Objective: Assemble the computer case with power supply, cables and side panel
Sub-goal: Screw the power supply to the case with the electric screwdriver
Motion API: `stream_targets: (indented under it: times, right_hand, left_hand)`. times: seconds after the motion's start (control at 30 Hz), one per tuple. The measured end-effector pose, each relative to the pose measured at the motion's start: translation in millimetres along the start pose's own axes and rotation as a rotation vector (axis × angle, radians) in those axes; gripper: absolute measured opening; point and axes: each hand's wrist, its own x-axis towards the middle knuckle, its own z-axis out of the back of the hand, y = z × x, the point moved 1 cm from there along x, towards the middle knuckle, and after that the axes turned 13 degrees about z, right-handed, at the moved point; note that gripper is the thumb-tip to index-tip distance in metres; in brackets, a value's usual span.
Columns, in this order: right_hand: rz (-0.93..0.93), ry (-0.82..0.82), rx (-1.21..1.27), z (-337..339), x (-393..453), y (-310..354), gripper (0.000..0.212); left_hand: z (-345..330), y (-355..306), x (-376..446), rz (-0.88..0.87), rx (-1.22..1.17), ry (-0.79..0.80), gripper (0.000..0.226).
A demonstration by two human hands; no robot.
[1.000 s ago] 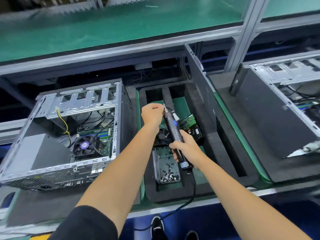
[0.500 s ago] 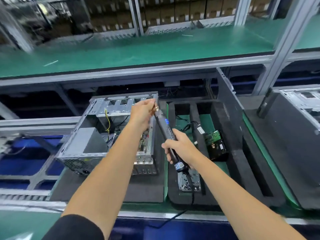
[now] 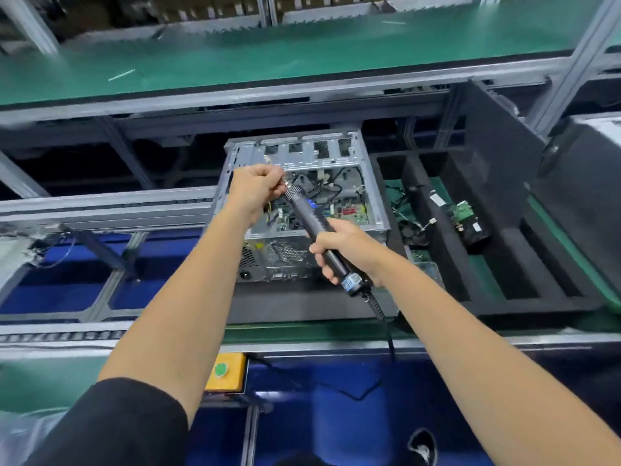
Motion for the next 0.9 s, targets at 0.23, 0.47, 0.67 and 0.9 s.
stream_targets:
  times: [0.23, 0.47, 0.67, 0.9]
  right_hand:
    - [-0.073, 0.008, 0.053, -62, -4, -30, 0.036]
    - [-0.053, -0.008, 0.06, -93, -14, -55, 0.031]
    - [-0.033, -0.087, 0.126, -115, -20, -68, 0.025]
    - [-0.026, -0.155, 0.146, -131, -20, -72, 0.025]
  left_hand:
    - [72, 22, -15, -0.06, 0.351, 0.162, 0.027]
    - [102, 34, -16, 0.069, 0.435, 0.37, 0.025]
    - [101, 51, -18, 0.21, 0.206, 0.405, 0.019]
    - [98, 50, -22, 0.21, 0.269, 0.33, 0.017]
